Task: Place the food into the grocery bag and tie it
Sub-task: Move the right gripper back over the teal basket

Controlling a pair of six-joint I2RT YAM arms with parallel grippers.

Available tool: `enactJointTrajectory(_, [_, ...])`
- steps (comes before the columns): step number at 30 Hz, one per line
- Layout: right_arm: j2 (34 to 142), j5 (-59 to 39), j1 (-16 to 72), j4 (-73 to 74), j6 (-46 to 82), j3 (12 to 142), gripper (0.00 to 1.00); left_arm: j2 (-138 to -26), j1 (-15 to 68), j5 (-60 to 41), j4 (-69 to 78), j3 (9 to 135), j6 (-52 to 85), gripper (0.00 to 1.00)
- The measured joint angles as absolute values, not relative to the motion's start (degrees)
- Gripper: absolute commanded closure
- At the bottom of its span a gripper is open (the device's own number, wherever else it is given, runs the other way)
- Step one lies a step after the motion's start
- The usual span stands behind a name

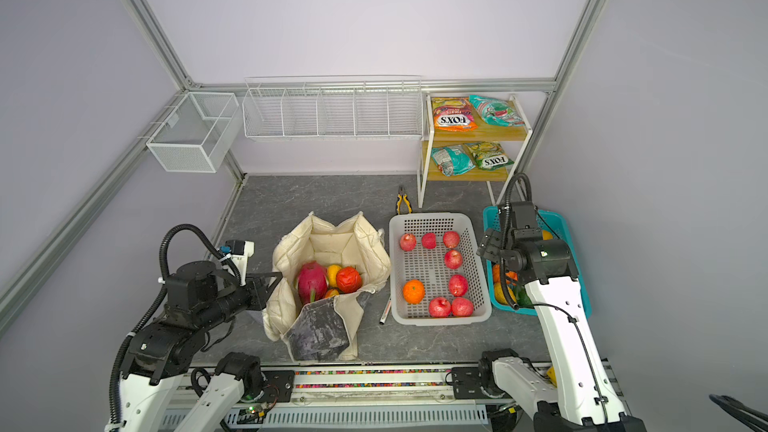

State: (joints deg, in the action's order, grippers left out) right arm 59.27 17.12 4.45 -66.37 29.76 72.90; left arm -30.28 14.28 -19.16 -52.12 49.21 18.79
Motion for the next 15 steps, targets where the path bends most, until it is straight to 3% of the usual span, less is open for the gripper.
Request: enactJointTrajectory(15, [60.9,-4.3,-22.1,-50.6,32.9,60.1,0.12,-29.5,14.3,-18.8,-52.1,49.0,18.8,1.0])
